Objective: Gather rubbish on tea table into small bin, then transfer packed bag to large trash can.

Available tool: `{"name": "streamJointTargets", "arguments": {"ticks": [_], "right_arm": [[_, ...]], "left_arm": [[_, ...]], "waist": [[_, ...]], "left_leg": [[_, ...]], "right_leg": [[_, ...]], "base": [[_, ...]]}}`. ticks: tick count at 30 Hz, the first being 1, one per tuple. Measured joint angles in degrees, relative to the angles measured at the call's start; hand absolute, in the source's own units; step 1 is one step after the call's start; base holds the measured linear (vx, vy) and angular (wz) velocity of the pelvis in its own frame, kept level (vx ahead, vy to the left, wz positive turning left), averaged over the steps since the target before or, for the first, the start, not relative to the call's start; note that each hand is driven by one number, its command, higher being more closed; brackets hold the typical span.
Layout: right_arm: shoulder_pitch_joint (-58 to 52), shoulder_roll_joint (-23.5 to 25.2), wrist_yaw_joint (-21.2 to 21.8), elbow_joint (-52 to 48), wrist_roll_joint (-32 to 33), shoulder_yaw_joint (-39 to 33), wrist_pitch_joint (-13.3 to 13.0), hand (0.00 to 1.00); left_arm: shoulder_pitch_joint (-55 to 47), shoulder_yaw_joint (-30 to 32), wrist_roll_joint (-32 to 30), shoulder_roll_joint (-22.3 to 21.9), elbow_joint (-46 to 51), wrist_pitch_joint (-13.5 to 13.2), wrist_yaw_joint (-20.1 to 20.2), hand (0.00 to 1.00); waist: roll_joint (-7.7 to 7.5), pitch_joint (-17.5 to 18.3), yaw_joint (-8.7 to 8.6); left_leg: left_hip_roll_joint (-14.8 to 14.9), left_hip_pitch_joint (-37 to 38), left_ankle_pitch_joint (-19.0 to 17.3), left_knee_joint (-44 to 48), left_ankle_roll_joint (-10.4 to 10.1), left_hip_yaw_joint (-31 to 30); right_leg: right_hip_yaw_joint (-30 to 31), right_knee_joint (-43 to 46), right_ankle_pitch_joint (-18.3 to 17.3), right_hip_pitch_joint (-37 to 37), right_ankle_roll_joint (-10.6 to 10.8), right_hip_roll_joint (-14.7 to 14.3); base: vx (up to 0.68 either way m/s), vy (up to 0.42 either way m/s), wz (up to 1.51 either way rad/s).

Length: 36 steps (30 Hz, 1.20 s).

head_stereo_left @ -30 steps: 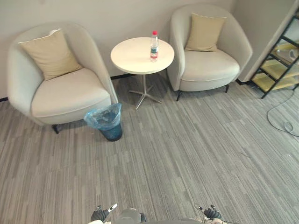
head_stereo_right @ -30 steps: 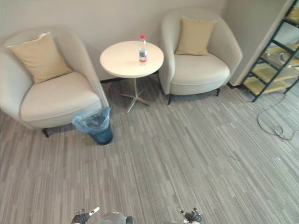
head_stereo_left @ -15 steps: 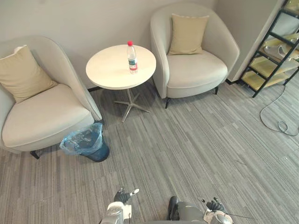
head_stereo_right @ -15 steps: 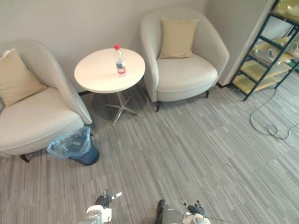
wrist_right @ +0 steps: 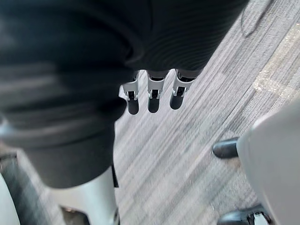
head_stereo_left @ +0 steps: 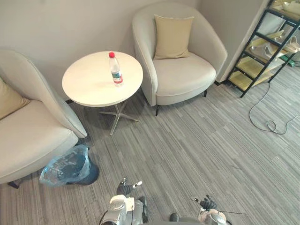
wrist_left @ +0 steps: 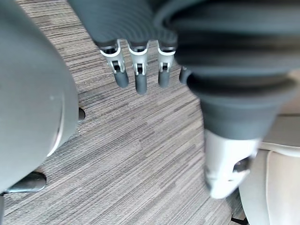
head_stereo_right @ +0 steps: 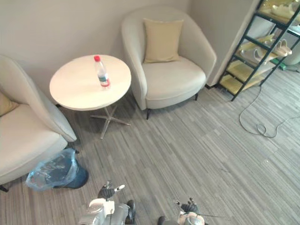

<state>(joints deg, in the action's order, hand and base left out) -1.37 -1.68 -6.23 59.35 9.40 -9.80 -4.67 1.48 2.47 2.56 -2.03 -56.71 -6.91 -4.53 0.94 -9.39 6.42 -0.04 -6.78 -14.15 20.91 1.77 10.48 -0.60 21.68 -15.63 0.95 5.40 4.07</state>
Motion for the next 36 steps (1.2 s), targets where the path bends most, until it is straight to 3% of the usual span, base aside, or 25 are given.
{"name": "streamJointTargets", "arguments": {"ticks": [1,3,4,7,9,10,11,12,13,14,16,18,20,21,23,25,26,27,28,29,30,33,36], "right_arm": [[0.0,0.0,0.2,-0.1,-0.4,0.0,-0.1,0.0],[-0.7,0.7,1.0,-2.4,-0.5,-0.3,-0.4,0.0],[-1.2,0.8,1.1,-2.8,-0.5,-0.3,-0.7,0.0],[-1.4,1.4,1.6,-3.2,-0.5,-1.3,-0.8,0.0],[-0.9,0.9,1.8,-3.4,-0.5,-1.4,-0.8,0.0],[-0.3,0.3,1.9,-3.5,-0.5,-1.4,-0.8,0.0],[-0.1,-0.1,1.8,-3.4,-0.5,-1.3,-0.7,0.0],[-1.0,0.1,1.8,-2.9,-0.4,-1.2,-0.5,0.0],[-0.7,-0.8,1.8,-2.4,-0.5,-1.3,-0.5,0.0],[-0.1,-1.4,1.5,-1.5,-0.5,-1.6,-0.3,0.0],[0.0,-1.7,1.5,-1.1,-0.5,-1.8,-0.2,0.0],[-0.4,-2.2,1.3,-1.2,-0.4,-1.1,-0.2,0.0],[-0.6,-2.0,1.1,-1.1,-0.2,-1.1,-0.2,0.0],[-0.9,-1.6,1.0,-1.2,0.5,-1.2,-0.2,0.0],[-1.0,-0.7,0.8,-1.9,1.6,-1.3,-0.2,0.0],[-0.9,0.5,0.8,-2.6,1.9,-1.2,-0.4,0.0],[-1.0,0.5,0.8,-3.3,1.9,-1.1,-0.4,0.0],[-1.0,0.1,0.6,-3.9,2.0,-0.8,-0.5,0.0],[-0.9,0.1,0.5,-3.3,1.9,-0.7,-0.4,0.0],[-0.9,1.2,0.5,-2.1,1.9,0.3,-0.1,0.0],[-1.0,1.7,0.5,-2.1,1.8,1.5,0.0,0.0],[-0.7,2.8,0.6,-2.1,1.6,2.7,0.0,0.0],[-0.6,3.3,0.8,-2.4,-0.3,3.3,-0.1,0.0]], "left_arm": [[0.1,0.0,0.0,0.1,-0.1,0.0,0.1,0.0],[0.1,-0.1,0.1,1.2,-0.6,0.2,0.3,0.0],[0.0,-0.2,0.1,1.3,-1.0,0.2,0.3,0.0],[0.1,-0.1,0.4,1.1,-2.0,0.4,0.3,0.0],[0.0,0.0,1.1,0.6,-2.6,0.6,0.2,0.0],[0.0,0.1,1.1,0.2,-2.7,0.9,0.2,0.0],[0.0,0.1,1.0,0.1,-2.8,0.9,0.2,0.0],[0.1,0.6,0.9,-0.1,-3.7,1.1,0.2,0.0],[0.4,0.9,0.9,-0.6,-4.2,1.2,0.2,0.0],[0.8,0.5,0.3,-1.1,-5.0,1.1,0.8,0.0],[1.0,0.9,-0.1,-1.2,-5.1,1.1,0.8,0.0],[1.4,1.4,-0.1,-1.2,-4.5,1.0,0.9,0.0],[1.2,1.6,-0.1,-1.2,-4.1,1.0,0.8,0.0],[0.9,1.0,-0.2,-1.1,-2.8,1.0,0.8,0.0],[0.7,0.3,-0.2,-1.1,-2.0,1.0,0.9,0.0],[0.8,0.3,-0.3,-1.2,-1.5,1.0,0.9,0.0],[0.8,-0.7,-0.3,-1.1,-1.3,1.0,1.0,0.0],[0.5,-1.6,-0.8,-1.1,-1.3,1.0,1.0,0.0],[0.4,-1.7,-0.9,-0.8,-1.2,1.0,1.0,0.0],[0.7,-1.7,-1.3,0.1,-1.1,1.0,0.9,0.0],[0.7,-1.7,-1.4,0.8,-1.2,1.0,0.9,0.0],[0.7,-1.7,-1.4,0.9,-1.2,1.1,1.0,0.0],[0.1,-1.7,-1.3,0.9,-1.3,1.1,1.1,0.0]], "waist": [[-0.27,0.0,-0.01],[-1.81,-0.2,-0.6],[-1.85,-0.2,-1.01],[-2.78,0.1,-1.52],[-1.91,0.2,-2.42],[-0.77,0.2,-3.13],[-0.41,0.0,-3.18],[-1.44,0.4,-3.2],[0.15,0.5,-3.11],[0.89,0.5,-3.2],[1.23,0.4,-3.65],[2.32,0.4,-3.92],[2.7,-0.4,-3.22],[2.03,-0.8,-2.91],[1.92,-0.7,-2.84],[1.95,-0.6,-2.83],[2.65,-0.7,-2.94],[3.66,-0.1,-2.89],[3.27,-0.2,-2.61],[0.29,0.1,-2.68],[-1.72,1.0,-2.58],[-2.55,1.1,-2.18],[-2.85,1.0,-1.94]], "left_leg": [[-0.6,0.9,-1.0,0.1,0.2,0.0],[-2.9,7.3,-5.8,1.6,1.4,-1.8],[-2.8,8.5,-6.6,1.8,1.5,-2.6],[-2.3,14.6,-8.3,-0.2,1.0,-6.3],[-0.3,16.8,-9.5,-2.1,0.3,-8.4],[2.0,18.6,-10.0,-3.8,-0.5,-10.0],[3.1,20.0,-10.0,-5.0,-0.6,-10.9],[3.7,21.7,-10.2,-5.5,-1.2,-14.4],[4.9,22.0,-10.1,-5.2,-1.4,-15.7],[5.7,20.8,-6.9,-3.2,-3.5,-17.8],[5.6,20.3,-3.3,0.0,-4.2,-19.1],[6.7,10.0,5.1,21.4,-6.4,-18.8],[9.1,3.5,3.2,33.1,-7.0,-14.6],[10.2,0.9,1.2,34.0,-6.9,-10.5],[10.5,-2.3,-0.9,28.7,-6.1,-5.5],[10.0,-4.5,-0.9,18.6,-5.4,-2.0],[9.4,-5.7,2.2,8.3,-4.3,0.0],[9.1,-6.3,10.8,0.6,-3.7,0.3],[8.6,-6.1,10.7,1.5,-4.4,-0.3],[6.6,-5.0,10.4,0.1,-3.4,-0.2],[5.0,-5.0,9.8,-0.5,-2.9,0.0],[3.7,-4.0,7.2,0.0,-2.3,1.0],[1.5,0.4,4.5,-1.3,-1.7,1.5]], "right_leg": [[0.9,5.8,-0.9,-2.0,0.8,0.4],[4.0,35.9,0.6,-13.3,1.0,1.1],[3.3,37.4,0.3,-14.3,1.3,1.0],[-0.2,31.3,-1.5,-17.2,-0.4,1.3],[-2.3,23.7,-1.3,-19.8,-1.1,0.5],[-2.4,15.7,0.5,-21.5,-2.9,-1.3],[-1.9,10.3,3.0,-22.0,-3.7,-2.4],[-0.7,1.4,14.4,-20.5,-3.8,-2.3],[-2.3,3.0,13.8,-20.1,-4.4,-2.8],[-4.1,5.9,10.8,-20.3,-5.6,-2.3],[-6.4,7.3,8.4,-18.6,-6.8,-1.3],[-10.2,1.7,6.2,-10.2,-7.6,-1.2],[-12.5,-3.4,6.0,-2.8,-7.8,-1.7],[-13.9,-5.7,6.1,1.2,-7.8,-1.4],[-15.3,-9.0,6.0,5.3,-7.8,-0.7],[-16.7,-11.4,4.9,7.4,-6.1,0.0],[-17.7,-11.7,3.4,7.8,-4.8,-0.2],[-17.8,-10.5,2.1,8.0,-3.6,-1.4],[-17.4,-9.9,1.2,8.1,-3.0,-1.2],[-15.5,-9.3,0.8,8.4,-2.6,0.5],[-14.5,-8.8,0.0,8.3,-2.0,1.9],[-12.2,-6.0,0.0,8.2,-1.8,3.6],[-7.5,10.3,0.7,3.3,-1.3,6.7]], "base": [[0.23,0.078,0.0],[0.45,0.034,0.39],[0.38,-0.005,0.59],[0.44,-0.097,0.76],[0.46,-0.147,0.54],[0.48,-0.174,0.51],[0.86,-0.346,0.82],[0.77,-0.313,0.58],[0.63,-0.267,0.78],[0.48,-0.216,0.48],[0.5,-0.269,0.68],[0.51,-0.275,0.99],[0.48,-0.19,0.71],[0.36,-0.126,0.54],[0.24,-0.05,0.34],[0.21,0.021,0.17],[0.23,0.11,0.23],[0.28,0.148,0.22],[0.24,0.138,0.28],[0.3,0.159,0.28],[0.25,0.121,0.3],[0.24,0.151,-0.06],[0.16,0.145,-0.03]]}}
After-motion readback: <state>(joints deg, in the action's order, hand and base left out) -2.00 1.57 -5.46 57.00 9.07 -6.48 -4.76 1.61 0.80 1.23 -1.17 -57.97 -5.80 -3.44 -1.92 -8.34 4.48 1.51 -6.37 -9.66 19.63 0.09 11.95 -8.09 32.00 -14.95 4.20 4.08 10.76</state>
